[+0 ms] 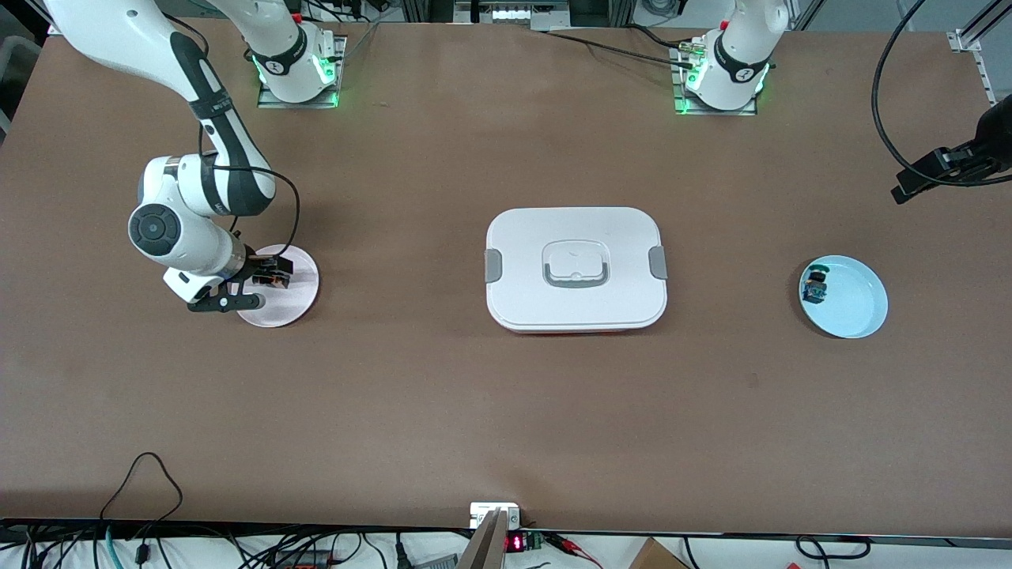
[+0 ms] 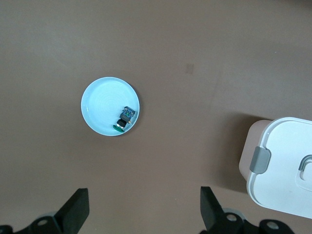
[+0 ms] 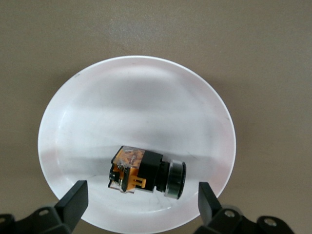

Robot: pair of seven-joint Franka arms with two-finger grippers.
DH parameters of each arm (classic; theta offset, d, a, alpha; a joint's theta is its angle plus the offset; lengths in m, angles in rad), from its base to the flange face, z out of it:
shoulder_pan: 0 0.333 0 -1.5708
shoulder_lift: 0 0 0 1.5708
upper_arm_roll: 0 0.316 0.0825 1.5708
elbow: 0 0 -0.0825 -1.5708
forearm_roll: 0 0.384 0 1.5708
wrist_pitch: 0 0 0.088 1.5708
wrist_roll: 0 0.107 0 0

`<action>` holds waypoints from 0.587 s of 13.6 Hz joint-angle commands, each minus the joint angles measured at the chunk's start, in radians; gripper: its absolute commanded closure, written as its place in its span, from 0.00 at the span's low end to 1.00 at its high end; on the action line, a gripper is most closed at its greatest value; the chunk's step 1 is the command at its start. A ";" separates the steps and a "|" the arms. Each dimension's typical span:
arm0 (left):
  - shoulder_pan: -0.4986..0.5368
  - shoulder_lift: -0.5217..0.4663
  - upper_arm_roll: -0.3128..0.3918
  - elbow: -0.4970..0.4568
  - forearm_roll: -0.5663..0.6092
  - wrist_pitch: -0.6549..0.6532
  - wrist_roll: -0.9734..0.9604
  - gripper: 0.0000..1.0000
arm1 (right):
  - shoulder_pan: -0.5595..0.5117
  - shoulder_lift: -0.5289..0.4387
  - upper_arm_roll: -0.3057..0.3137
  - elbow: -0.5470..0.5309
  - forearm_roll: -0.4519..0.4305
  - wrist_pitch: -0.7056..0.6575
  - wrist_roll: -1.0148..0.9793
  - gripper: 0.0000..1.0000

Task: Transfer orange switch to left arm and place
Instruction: 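Close the right gripper on the orange switch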

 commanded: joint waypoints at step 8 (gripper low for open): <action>0.011 0.021 -0.009 0.025 -0.006 0.020 0.010 0.00 | -0.008 0.040 -0.003 -0.058 -0.019 0.117 0.013 0.00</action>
